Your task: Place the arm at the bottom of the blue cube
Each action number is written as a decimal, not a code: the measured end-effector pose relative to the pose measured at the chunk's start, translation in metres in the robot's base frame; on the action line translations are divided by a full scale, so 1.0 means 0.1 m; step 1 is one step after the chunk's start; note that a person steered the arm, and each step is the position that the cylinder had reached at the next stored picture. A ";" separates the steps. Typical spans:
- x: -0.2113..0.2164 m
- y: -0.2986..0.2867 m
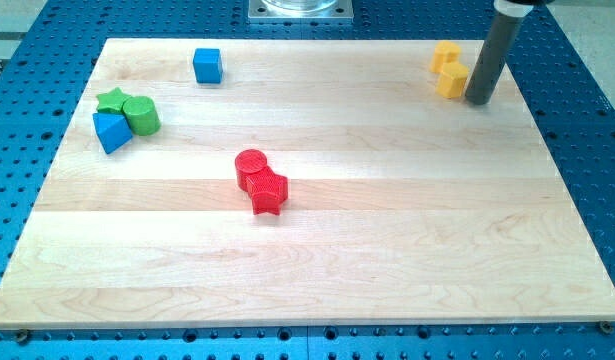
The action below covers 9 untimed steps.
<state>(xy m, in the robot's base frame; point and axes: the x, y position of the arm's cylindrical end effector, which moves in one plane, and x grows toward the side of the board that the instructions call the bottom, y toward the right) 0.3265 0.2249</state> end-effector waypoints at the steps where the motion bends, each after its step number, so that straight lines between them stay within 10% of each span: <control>1: -0.17 -0.17; 4: -0.35 -1.35; 9: -0.44 -1.10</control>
<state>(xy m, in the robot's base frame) 0.2825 0.1146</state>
